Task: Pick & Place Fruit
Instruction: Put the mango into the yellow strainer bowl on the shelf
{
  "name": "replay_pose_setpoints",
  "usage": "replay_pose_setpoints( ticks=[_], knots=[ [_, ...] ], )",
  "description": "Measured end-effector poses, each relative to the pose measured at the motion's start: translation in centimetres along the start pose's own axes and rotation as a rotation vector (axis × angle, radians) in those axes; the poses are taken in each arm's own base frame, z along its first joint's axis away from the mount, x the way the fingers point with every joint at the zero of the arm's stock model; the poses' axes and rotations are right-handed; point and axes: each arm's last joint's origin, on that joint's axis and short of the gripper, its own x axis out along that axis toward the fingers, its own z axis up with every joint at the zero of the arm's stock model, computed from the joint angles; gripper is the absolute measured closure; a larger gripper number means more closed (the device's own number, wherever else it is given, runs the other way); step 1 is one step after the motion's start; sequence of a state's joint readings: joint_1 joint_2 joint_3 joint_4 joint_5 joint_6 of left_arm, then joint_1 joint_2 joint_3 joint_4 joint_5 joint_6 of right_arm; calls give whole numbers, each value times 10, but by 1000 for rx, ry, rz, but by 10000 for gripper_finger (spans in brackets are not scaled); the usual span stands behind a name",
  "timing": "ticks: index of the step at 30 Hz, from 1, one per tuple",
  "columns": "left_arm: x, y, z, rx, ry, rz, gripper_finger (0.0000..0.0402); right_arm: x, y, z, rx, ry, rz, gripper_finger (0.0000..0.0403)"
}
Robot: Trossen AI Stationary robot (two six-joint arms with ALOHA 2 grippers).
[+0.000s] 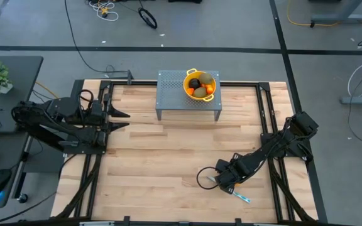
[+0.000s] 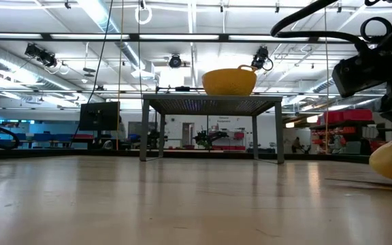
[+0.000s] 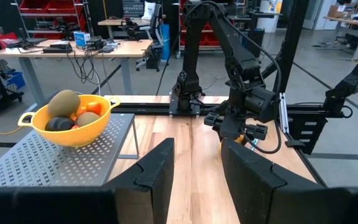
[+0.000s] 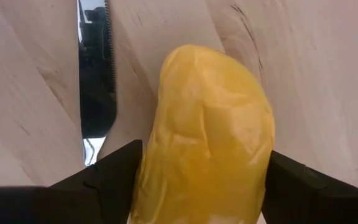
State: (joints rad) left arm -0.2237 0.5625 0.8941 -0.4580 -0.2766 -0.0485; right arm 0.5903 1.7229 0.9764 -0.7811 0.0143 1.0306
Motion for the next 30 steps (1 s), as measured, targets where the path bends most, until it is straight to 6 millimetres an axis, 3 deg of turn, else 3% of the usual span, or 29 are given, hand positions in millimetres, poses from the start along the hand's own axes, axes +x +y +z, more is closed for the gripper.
replay_pose_setpoints(
  ticks=[18, 30],
  knots=[
    [0, 0, 0, 4, 0, 0, 260, -2, -3, 1, -13, 48, 20, 127],
    [0, 0, 0, 12, -1, 0, 260, -31, -24, 18, 52, -9, 92, 128]
  ],
)
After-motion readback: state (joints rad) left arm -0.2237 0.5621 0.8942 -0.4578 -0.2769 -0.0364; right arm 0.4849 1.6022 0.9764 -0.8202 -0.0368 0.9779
